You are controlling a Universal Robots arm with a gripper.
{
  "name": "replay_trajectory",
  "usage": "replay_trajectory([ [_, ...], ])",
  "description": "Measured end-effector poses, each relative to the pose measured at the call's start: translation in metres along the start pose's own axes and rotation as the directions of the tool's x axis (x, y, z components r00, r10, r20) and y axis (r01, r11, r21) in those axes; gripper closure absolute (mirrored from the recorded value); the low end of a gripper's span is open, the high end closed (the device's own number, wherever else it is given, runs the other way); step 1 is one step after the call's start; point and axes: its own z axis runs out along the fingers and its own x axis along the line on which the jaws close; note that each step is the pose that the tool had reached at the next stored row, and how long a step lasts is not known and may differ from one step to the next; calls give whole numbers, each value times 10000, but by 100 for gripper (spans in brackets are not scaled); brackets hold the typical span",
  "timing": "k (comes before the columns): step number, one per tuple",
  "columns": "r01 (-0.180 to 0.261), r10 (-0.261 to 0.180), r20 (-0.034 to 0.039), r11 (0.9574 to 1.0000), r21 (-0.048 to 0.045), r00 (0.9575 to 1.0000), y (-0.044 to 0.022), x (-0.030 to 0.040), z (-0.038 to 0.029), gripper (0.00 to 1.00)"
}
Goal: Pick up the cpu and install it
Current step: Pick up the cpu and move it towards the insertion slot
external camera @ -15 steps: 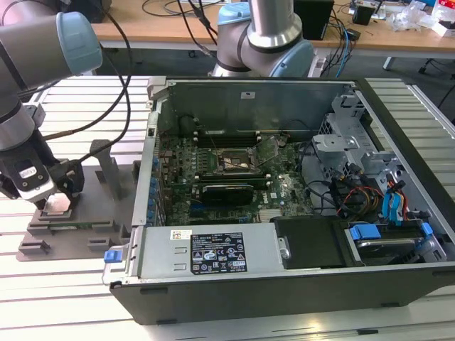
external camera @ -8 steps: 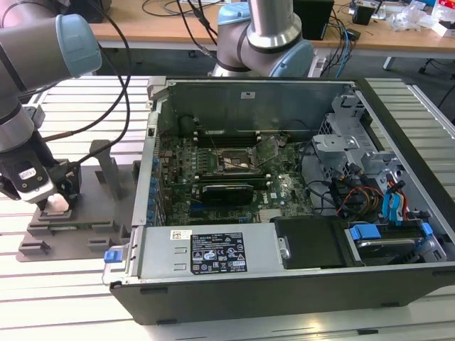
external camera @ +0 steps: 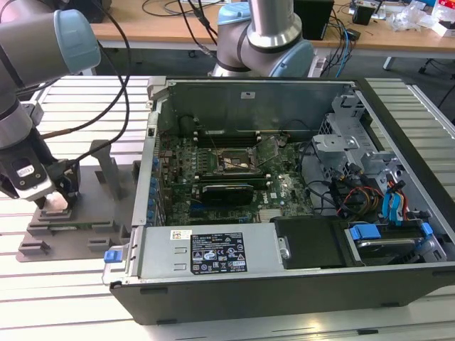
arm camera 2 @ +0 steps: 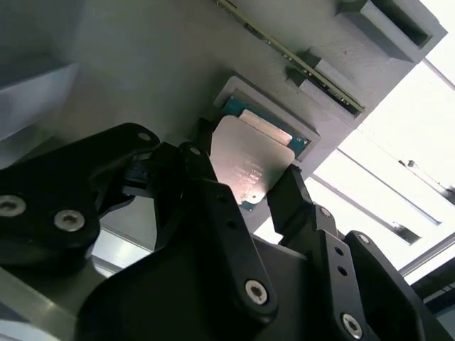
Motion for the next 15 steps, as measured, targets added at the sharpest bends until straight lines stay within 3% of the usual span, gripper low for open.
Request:
replay_trajectory([
  [7,0,0,0,10000,0,10000,-1,-3,-112,45],
  [15,0,0,-1,10000,3,10000,-1,-8,-295,45],
])
